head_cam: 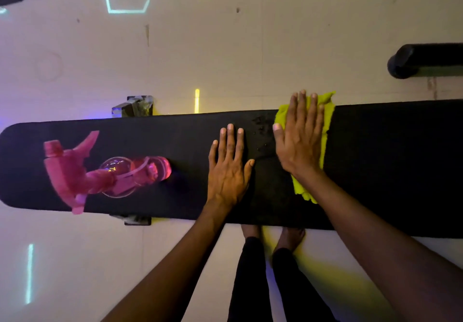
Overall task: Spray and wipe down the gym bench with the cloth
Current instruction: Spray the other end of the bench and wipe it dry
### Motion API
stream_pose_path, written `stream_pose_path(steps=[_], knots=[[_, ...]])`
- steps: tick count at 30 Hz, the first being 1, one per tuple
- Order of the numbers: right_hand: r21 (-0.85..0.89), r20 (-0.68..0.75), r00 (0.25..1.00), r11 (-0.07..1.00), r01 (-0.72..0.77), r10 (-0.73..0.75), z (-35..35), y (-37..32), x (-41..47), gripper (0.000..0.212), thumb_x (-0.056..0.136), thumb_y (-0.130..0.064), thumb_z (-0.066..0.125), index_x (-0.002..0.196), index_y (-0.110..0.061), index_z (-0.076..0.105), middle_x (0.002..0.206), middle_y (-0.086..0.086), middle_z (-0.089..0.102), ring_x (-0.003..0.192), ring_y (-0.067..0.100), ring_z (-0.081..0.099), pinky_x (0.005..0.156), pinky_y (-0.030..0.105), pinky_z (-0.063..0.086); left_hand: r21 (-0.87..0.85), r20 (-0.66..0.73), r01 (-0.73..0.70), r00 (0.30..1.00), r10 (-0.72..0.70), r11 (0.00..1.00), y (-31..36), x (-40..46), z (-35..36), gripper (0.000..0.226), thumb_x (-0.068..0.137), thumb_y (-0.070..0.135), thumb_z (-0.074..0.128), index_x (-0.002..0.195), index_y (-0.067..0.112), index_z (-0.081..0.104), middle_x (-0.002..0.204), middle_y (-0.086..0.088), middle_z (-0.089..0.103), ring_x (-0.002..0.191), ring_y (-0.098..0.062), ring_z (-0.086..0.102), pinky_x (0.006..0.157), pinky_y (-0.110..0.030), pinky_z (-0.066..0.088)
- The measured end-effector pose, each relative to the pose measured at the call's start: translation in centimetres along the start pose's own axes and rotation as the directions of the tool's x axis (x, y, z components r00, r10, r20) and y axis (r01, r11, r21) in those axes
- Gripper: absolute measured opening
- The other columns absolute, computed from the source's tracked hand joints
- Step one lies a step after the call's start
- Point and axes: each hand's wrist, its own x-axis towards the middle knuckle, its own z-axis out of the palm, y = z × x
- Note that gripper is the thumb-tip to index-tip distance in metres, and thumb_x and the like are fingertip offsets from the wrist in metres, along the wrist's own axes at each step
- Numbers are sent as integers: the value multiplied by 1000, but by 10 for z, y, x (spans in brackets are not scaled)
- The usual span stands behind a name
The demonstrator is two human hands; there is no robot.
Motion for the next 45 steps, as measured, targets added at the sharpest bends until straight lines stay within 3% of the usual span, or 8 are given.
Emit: stream_pose_path(steps=[4,9,18,23,27,38,43,45], knots=[[20,43,966,967,254,-255,9,-1,-31,79,106,-51,28,168,-7,6,177,16,2,165,34,0,133,57,10,15,3,-25,1000,25,1000,-4,-2,-2,74,103,56,13,163,16,-3,171,-10,-9,159,-24,-9,129,-42,1],[9,68,962,965,264,-264,8,61,-96,83,105,-62,24,169,-13,6,179,9,0,166,29,0,132,56,13,-7,22,-21,1000,21,1000,-5,-2,-3,75,107,54,29,164,17,-3,171,-10,-12,159,-24,-11,130,-44,1],[-4,2,978,978,-207,207,6,13,-66,84,105,-56,25,166,0,10,175,24,6,163,43,5,131,61,12,9,-1,72,997,-72,997,12,-25,10,71,105,50,19,162,15,-6,171,-14,-8,159,-28,-6,130,-45,4],[-46,28,983,982,185,-183,22,26,-115,81,106,-56,25,169,-9,4,178,16,1,165,36,1,132,59,12,11,-67,71,995,-70,997,13,-28,14,70,104,47,19,163,12,5,171,-17,1,159,-30,2,129,-46,11],[1,53,961,963,270,-270,20,80,-160,88,101,-60,39,169,-13,8,178,10,1,166,30,2,133,56,11,-33,-101,81,991,-84,996,21,-37,14,75,104,40,41,163,7,8,170,-22,1,159,-34,2,129,-46,13],[-1,-100,938,942,-334,333,20,62,-141,81,109,-53,24,166,2,9,175,23,7,164,39,6,131,58,14,-40,-62,45,997,-47,998,41,-64,29,69,105,44,21,163,8,8,171,-17,-1,160,-29,-2,130,-44,8],[-89,-10,996,992,93,-94,24,104,-166,79,109,-53,21,168,-4,4,177,18,2,165,36,1,133,58,12,-42,-86,30,996,-34,999,38,-64,34,70,105,46,19,163,8,7,171,-17,-1,160,-29,-1,130,-46,9],[-47,-17,997,996,72,-73,19,139,-177,79,108,-53,22,168,-4,5,177,17,3,165,34,1,133,57,14,-38,-92,18,995,-21,999,36,-65,35,70,106,46,19,163,8,7,172,-16,-1,160,-29,-1,130,-46,11]])
